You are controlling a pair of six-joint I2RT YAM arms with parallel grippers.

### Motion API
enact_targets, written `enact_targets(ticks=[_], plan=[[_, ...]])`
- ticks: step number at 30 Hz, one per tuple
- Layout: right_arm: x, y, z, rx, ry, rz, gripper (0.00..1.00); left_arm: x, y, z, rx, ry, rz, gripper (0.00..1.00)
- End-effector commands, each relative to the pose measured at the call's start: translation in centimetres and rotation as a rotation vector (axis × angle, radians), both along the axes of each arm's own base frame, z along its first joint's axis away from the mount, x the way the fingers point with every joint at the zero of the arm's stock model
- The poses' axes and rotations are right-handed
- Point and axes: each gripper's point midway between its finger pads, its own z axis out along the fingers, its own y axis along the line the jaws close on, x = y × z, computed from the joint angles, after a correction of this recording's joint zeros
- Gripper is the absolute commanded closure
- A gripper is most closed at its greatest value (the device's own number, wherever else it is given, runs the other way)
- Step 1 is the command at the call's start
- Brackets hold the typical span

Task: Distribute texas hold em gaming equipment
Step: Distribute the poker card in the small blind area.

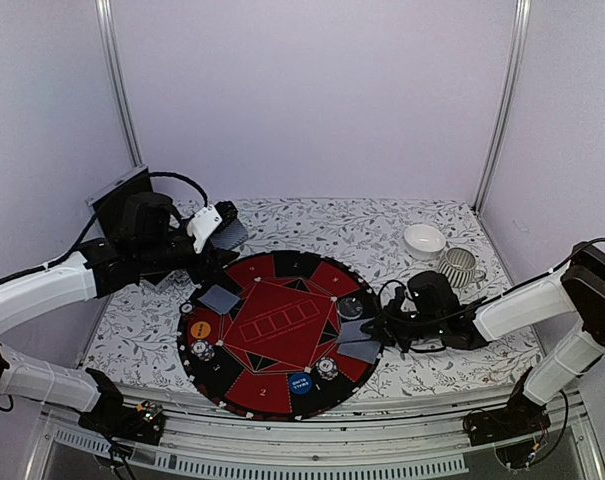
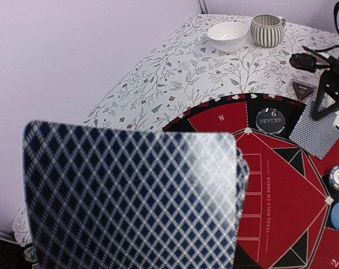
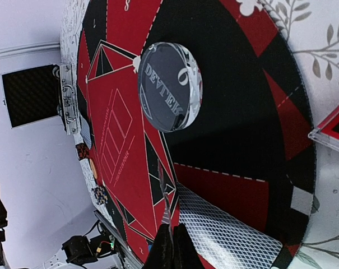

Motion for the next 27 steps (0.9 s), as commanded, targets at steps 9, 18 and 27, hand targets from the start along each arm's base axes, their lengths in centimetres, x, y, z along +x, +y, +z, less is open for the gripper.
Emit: enact_targets(ticks=[9, 18, 27], plan=[[-1.0, -0.1, 0.6, 0.073, 0.033, -0.04, 0.98, 0.1, 0.2, 1.2, -0.033, -0.033, 0.004, 0.56], [-1.7, -0.4, -1.0, 0.046, 0.078, -0.056, 0.98, 0.0, 0.2, 1.2, -0.033, -0.033, 0.002, 0.55], [-2.2, -1.1, -2.0, 0.031, 0.111, -0.075, 0.98, -0.1, 0.2, 1.3, -0.033, -0.036, 0.0, 0.55]])
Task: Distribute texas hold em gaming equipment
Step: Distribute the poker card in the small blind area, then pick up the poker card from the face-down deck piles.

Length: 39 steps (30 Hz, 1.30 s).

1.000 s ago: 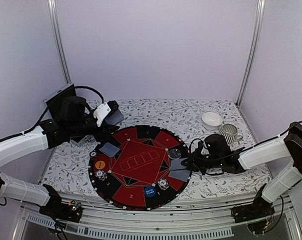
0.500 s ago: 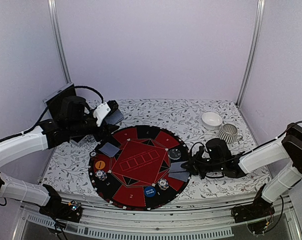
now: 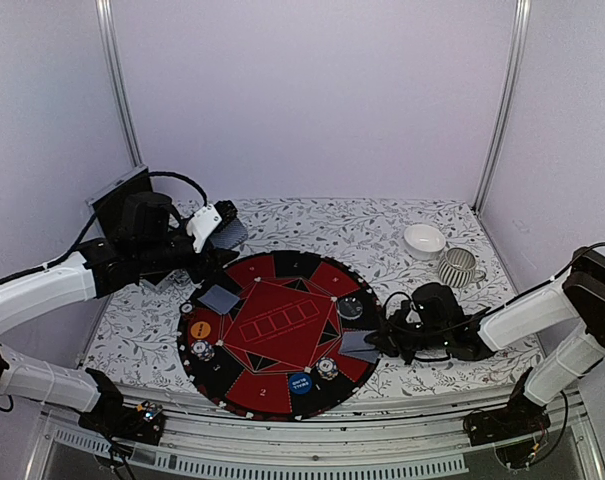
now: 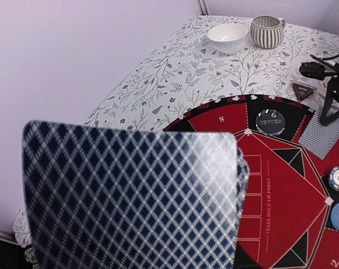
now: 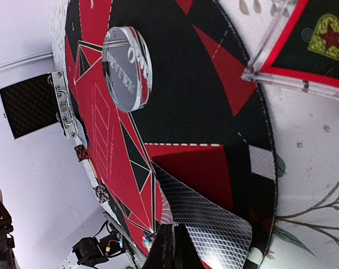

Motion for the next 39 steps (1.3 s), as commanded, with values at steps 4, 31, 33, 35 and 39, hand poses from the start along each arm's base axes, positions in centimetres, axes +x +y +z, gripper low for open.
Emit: enact_targets(ticks=[4, 31, 33, 35, 39], plan=[[-0.6, -0.4, -1.1, -0.011, 0.038, -0.01, 0.96, 0.0, 0.3, 0.9, -0.026, -0.029, 0.004, 0.55], [4.7, -0.5, 21.1, -0.27, -0.82, 0.187, 0.01, -2.1, -1.0, 0.7, -0.021, -0.042, -0.134, 0.55], [4.0, 3.4, 26.2, -0.102, -1.056, 0.357, 0.01, -2.8, -1.4, 0.8, -0.025, -0.049, -0.173, 0.55], [3.0, 6.4, 28.7, 0.009, -1.163, 0.512, 0.01, -3.5, -1.7, 0.7, -0.026, -0.051, -0.208, 0.56], [4.3, 11.6, 28.3, 0.074, -1.12, 0.708, 0.01, -4.3, -2.2, 0.1, -0.01, -0.046, -0.251, 0.56]])
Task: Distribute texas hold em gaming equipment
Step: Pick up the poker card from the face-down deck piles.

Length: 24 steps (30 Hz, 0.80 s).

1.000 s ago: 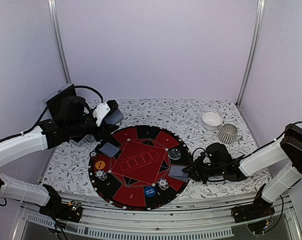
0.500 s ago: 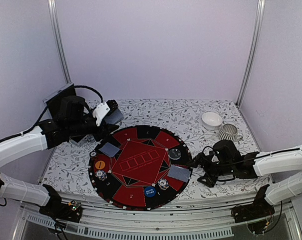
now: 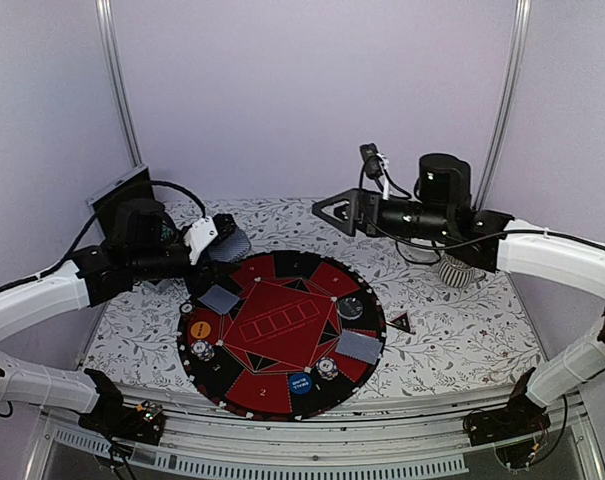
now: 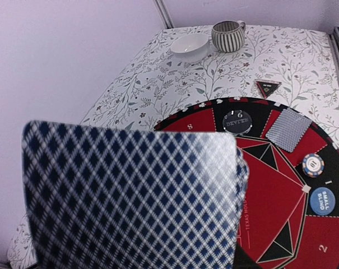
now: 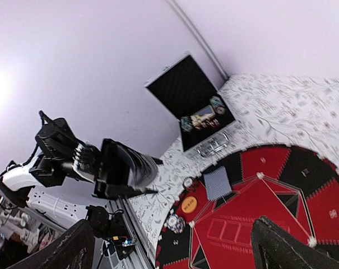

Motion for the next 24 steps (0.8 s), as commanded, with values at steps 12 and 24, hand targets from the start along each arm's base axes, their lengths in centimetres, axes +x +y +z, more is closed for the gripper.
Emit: enact_targets(ticks=[12, 24], plan=[[0.0, 14.3, -3.7, -0.022, 0.002, 0.588, 0.01, -1.8, -1.7, -1.3, 0.023, -0.001, -0.115, 0.56], [1.4, 17.0, -7.9, -0.078, 0.062, 0.547, 0.0, -1.2, -1.6, -1.9, 0.04, 0.012, -0.092, 0.56]])
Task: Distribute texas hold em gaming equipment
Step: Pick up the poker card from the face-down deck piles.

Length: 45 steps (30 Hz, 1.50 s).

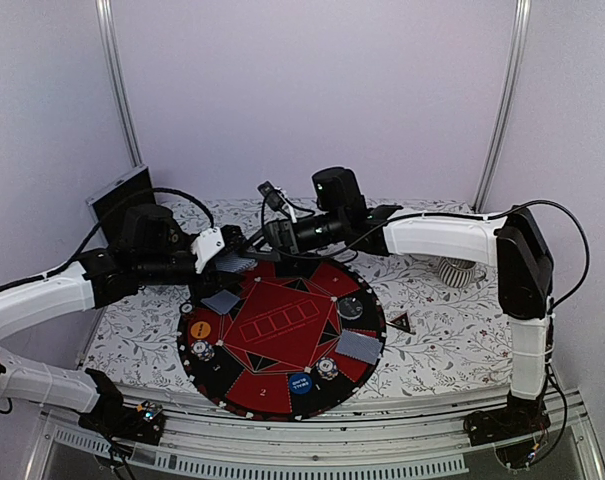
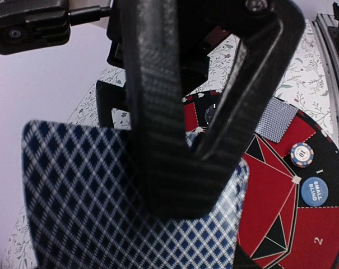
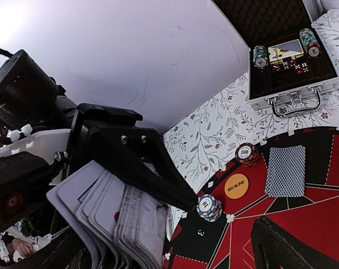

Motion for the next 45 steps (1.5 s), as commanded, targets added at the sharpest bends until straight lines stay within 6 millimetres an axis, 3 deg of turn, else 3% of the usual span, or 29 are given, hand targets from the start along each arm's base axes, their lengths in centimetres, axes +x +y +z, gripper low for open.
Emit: enact_targets(ticks=[1, 8, 17, 22, 25, 29, 37, 39, 45], plan=[[1.1, 0.9, -0.5, -0.025, -0.017, -0.049, 0.0, 0.1, -0.3, -0.2, 0.004, -0.004, -0.002, 0.56], [4.4, -0.6, -2.2, -0.175, -0.075, -0.265, 0.03, 0.1, -0.2, -0.1, 0.003, -0.01, 0.002, 0.56], [4.6, -2.5, -1.0, -0.227, -0.152, -0.315, 0.07, 0.1, -0.2, 0.0, 0.002, -0.013, 0.005, 0.56], [4.0, -2.6, 0.2, -0.21, -0.167, -0.289, 0.16, 0.2, -0.1, 0.0, 0.004, -0.013, 0.007, 0.56], [3.2, -2.2, 0.8, -0.185, -0.161, -0.24, 0.25, 0.2, -0.1, -0.1, 0.005, -0.012, 0.009, 0.56], [2.0, -1.6, 1.6, -0.148, -0.163, -0.18, 0.51, 0.2, -0.1, -0.1, 0.006, -0.01, 0.011, 0.56], [1.1, -1.8, 3.3, -0.106, -0.167, -0.145, 0.93, 0.3, 0.0, -0.2, 0.01, -0.012, 0.019, 0.56], [1.3, -2.2, 3.5, -0.114, -0.177, -0.168, 0.97, 0.5, 0.1, -0.2, 0.012, -0.013, 0.029, 0.56], [1.7, -3.6, 4.0, -0.149, -0.226, -0.216, 0.98, 1.3, 0.5, -0.5, 0.024, 0.004, 0.084, 0.56]])
